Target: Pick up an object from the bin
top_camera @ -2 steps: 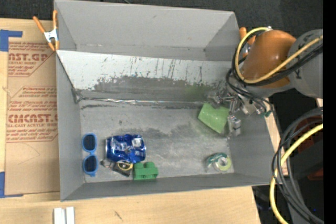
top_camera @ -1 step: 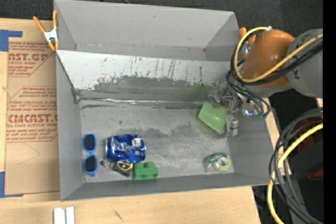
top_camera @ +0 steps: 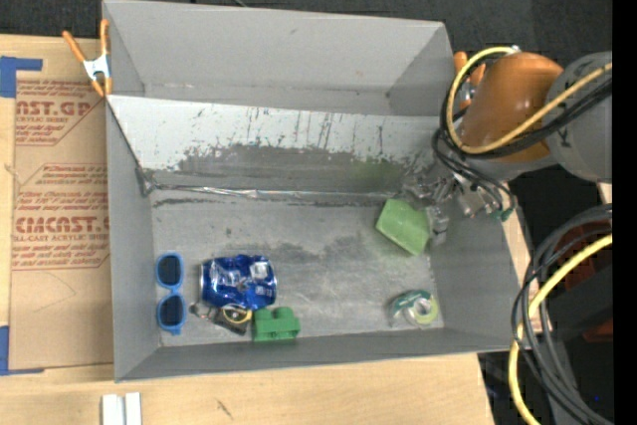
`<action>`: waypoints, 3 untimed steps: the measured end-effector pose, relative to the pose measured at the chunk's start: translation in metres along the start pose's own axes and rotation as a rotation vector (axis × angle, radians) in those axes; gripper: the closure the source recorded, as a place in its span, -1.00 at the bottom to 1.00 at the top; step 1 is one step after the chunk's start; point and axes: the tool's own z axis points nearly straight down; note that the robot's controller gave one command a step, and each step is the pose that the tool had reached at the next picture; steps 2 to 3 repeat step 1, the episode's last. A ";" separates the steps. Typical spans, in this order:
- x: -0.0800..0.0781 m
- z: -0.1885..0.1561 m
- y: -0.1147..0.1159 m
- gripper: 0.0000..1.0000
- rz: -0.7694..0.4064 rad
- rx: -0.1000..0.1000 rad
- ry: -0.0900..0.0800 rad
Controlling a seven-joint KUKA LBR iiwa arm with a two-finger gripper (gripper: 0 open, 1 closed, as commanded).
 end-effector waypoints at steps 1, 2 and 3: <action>-0.006 -0.078 -0.002 1.00 0.000 -0.012 0.026; -0.006 -0.078 -0.002 1.00 0.000 -0.012 0.026; -0.006 -0.078 -0.002 1.00 0.000 -0.012 0.026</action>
Offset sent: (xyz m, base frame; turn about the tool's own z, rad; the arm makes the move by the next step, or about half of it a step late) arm 0.0001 -0.0001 0.0726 0.0003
